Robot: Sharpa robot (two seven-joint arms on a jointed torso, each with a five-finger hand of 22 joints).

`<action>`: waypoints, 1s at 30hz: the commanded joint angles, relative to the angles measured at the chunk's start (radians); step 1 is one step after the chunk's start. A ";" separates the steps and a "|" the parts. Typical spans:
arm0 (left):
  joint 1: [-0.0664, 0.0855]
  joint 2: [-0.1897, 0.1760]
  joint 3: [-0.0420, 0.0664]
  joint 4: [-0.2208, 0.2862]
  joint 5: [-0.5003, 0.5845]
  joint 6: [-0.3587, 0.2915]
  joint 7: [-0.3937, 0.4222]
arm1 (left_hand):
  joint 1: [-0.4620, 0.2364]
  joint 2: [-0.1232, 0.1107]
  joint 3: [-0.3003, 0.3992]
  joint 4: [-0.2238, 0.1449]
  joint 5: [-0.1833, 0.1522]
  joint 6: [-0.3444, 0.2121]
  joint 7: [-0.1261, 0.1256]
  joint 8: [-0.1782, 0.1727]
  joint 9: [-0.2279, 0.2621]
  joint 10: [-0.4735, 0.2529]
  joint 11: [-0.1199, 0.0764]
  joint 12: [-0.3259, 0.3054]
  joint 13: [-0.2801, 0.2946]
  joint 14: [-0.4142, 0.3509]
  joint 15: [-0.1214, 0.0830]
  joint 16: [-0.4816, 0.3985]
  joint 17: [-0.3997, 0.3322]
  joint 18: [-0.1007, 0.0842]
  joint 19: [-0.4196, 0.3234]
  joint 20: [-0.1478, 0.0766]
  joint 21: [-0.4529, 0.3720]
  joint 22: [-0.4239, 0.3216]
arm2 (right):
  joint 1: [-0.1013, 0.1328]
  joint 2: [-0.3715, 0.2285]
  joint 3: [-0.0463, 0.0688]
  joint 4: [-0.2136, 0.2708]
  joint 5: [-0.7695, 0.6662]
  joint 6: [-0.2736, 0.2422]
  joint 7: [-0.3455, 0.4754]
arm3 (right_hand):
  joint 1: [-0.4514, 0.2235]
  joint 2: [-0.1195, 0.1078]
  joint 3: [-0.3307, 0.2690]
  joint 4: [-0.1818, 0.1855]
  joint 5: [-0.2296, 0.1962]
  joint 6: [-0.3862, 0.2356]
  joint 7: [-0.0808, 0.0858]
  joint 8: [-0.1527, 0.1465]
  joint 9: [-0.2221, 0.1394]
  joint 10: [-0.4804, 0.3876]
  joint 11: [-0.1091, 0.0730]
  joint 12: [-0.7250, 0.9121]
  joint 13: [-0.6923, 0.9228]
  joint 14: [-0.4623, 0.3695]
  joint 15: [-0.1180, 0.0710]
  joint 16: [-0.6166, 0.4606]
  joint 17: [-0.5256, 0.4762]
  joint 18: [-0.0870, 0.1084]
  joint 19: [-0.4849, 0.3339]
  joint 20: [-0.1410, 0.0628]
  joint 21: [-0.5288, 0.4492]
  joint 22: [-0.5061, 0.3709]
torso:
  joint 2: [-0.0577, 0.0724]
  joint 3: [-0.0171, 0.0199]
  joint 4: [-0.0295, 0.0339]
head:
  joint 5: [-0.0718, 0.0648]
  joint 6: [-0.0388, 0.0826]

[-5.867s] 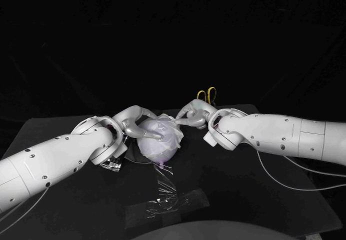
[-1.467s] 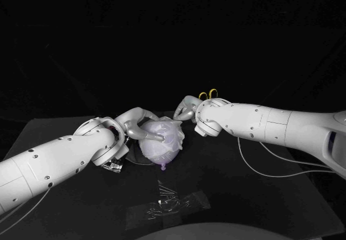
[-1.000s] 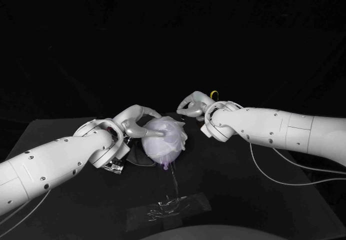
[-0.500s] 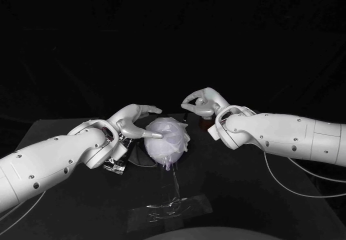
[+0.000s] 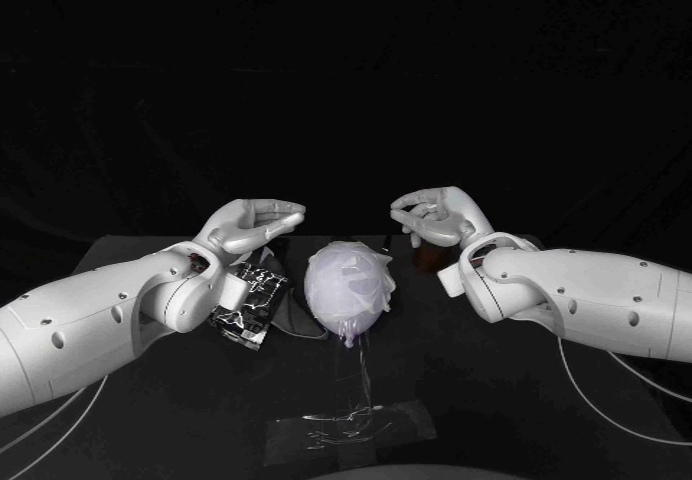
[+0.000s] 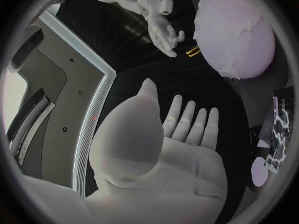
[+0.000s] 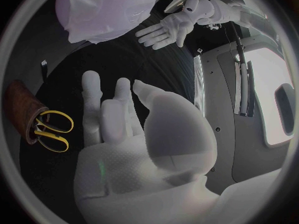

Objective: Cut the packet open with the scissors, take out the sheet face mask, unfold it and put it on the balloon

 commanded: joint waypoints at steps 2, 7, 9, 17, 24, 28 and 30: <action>-0.013 -0.010 0.001 -0.008 0.230 -0.033 0.133 | 0.005 0.018 -0.004 -0.004 -0.005 0.047 0.028 0.020 0.011 0.134 -0.023 0.028 0.009 0.091 -0.008 0.032 0.022 -0.015 0.063 -0.001 0.021 0.010 | -0.015 0.003 0.000 -0.032 0.194 0.071 0.158 | 0.011 -0.008 0.038 0.008 -0.005 0.002 0.022 -0.026 -0.006 0.011 0.019 -0.178 -0.192 -0.144 0.019 -0.373 -0.283 0.009 -0.038 0.017 -0.115 -0.108 | -0.022 -0.0048 -0.0011 | 0.009 0.000; -0.030 -0.016 0.000 -0.019 0.269 -0.043 0.153 | 0.025 0.027 -0.014 -0.006 -0.004 0.070 0.023 0.028 0.012 0.182 -0.019 0.033 0.005 0.254 -0.038 0.090 0.059 -0.011 0.152 -0.003 0.052 0.025 | -0.039 0.012 0.001 -0.071 0.247 0.104 0.186 | 0.013 -0.019 0.070 0.008 -0.004 -0.003 0.051 -0.054 -0.016 0.030 0.044 -0.330 -0.382 -0.172 0.048 -0.594 -0.404 0.012 -0.075 0.045 -0.223 -0.228 | -0.040 -0.0102 -0.0030 | 0.011 -0.004; -0.036 -0.017 0.000 -0.022 0.278 -0.045 0.158 | 0.025 0.027 -0.018 -0.006 -0.004 0.070 0.024 0.026 0.011 0.186 -0.017 0.030 0.003 0.258 -0.039 0.091 0.059 -0.011 0.152 -0.003 0.052 0.024 | -0.048 0.015 0.001 -0.081 0.255 0.115 0.193 | 0.014 -0.020 0.074 0.005 0.005 -0.003 0.048 -0.059 -0.018 0.037 0.046 -0.350 -0.414 -0.175 0.051 -0.633 -0.426 0.013 -0.076 0.049 -0.239 -0.250 | -0.048 -0.0132 -0.0054 | 0.016 -0.005; -0.060 -0.016 0.001 -0.044 0.322 -0.041 0.152 | -0.014 0.019 -0.051 -0.002 -0.002 -0.100 0.016 -0.056 -0.040 -0.041 -0.042 -0.050 -0.017 -0.002 0.012 -0.012 -0.006 -0.019 -0.080 0.002 -0.028 -0.027 | -0.082 0.041 0.001 -0.110 0.272 0.182 0.216 | -0.019 -0.025 0.063 0.018 0.002 -0.045 0.078 -0.106 -0.045 -0.032 0.100 -0.399 -0.578 -0.373 0.130 -0.898 -0.585 -0.002 -0.260 0.122 -0.342 -0.435 | -0.070 -0.0160 -0.0126 | 0.037 0.002; -0.078 0.005 0.001 -0.064 0.339 -0.055 0.161 | -0.049 0.008 -0.042 0.000 -0.004 -0.172 0.002 -0.087 -0.062 -0.174 -0.060 -0.061 -0.022 -0.131 0.007 -0.058 -0.037 -0.022 -0.184 0.004 -0.063 -0.047 | -0.093 0.079 0.001 -0.145 0.275 0.231 0.223 | -0.040 -0.007 0.010 0.025 0.001 -0.063 0.088 -0.129 -0.071 -0.099 0.119 -0.399 -0.677 -0.420 0.158 -0.997 -0.679 0.014 -0.299 0.162 -0.341 -0.578 | -0.079 -0.0134 -0.0064 | 0.055 0.017; -0.083 0.009 -0.001 -0.070 0.315 -0.049 0.136 | -0.464 0.056 0.056 -0.295 -0.052 -0.689 -0.183 -0.252 -0.243 -0.666 -0.211 -0.105 -0.068 -0.439 -0.240 -0.112 -0.112 -0.076 -0.425 -0.296 -0.109 -0.081 | -0.094 0.089 0.001 -0.153 0.267 0.180 0.195 | -0.403 0.116 -0.478 -0.096 -0.052 -0.922 -0.137 -0.225 -0.466 -0.415 -0.058 -0.462 -0.822 -1.373 0.013 -1.139 -1.122 -0.169 -1.153 -0.094 -0.402 -1.166 | -0.076 -0.0144 -0.0079 | 0.052 0.016; -0.083 0.009 0.000 -0.067 0.315 -0.053 0.136 | -0.501 0.056 0.056 -0.295 -0.052 -0.689 -0.183 -0.252 -0.243 -0.666 -0.211 -0.105 -0.068 -0.439 -0.240 -0.112 -0.112 -0.076 -0.425 -0.296 -0.109 -0.081 | -0.095 0.089 0.003 -0.150 0.271 0.177 0.195 | -0.435 0.116 -0.478 -0.096 -0.052 -0.922 -0.137 -0.225 -0.466 -1.130 -0.058 -0.462 -0.822 -1.373 0.013 -1.139 -1.122 -0.169 -1.153 -0.094 -0.402 -1.166 | -0.075 -0.0133 -0.0083 | 0.053 0.018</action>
